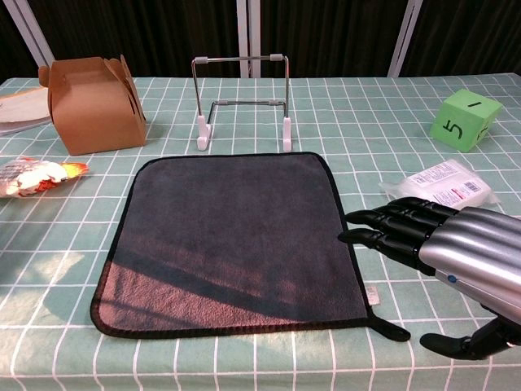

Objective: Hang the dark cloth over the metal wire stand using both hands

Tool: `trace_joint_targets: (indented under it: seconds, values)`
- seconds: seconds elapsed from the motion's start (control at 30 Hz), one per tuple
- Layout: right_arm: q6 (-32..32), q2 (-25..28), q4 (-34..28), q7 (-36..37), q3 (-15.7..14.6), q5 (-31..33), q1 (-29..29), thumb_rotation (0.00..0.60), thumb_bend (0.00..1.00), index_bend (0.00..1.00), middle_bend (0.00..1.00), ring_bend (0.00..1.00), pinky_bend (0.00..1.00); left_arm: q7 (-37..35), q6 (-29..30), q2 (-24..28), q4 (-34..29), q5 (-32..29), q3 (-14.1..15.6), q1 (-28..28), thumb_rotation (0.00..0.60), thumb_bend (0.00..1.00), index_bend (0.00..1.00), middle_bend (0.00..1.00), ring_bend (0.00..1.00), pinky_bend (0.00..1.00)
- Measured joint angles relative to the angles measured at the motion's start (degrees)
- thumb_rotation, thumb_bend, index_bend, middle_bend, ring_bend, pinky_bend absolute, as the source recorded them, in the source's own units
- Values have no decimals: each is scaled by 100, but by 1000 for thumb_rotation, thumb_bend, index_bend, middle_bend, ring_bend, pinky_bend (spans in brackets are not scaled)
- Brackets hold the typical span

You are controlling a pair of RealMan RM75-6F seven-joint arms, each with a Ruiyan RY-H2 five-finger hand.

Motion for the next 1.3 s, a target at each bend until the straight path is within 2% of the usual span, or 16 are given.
trace_joint_targets:
  seconds: [0.4, 0.97, 1.3]
  values:
    - [-89, -205, 194, 25, 18, -48, 207, 600, 176, 0, 0, 0, 0, 29, 34, -21, 9, -2, 38, 22, 600, 0, 25, 28, 64, 184]
    - [-218, -823, 732, -235, 132, 130, 409, 600, 176, 4, 0, 0, 0, -3, 26, -5, 26, -36, 33, 15, 600, 0, 25, 28, 64, 184]
    - [-197, -1072, 986, -272, 250, 244, 530, 600, 189, 166, 0, 0, 0, -17, 3, 12, 32, -85, 23, 7, 600, 0, 25, 29, 64, 184]
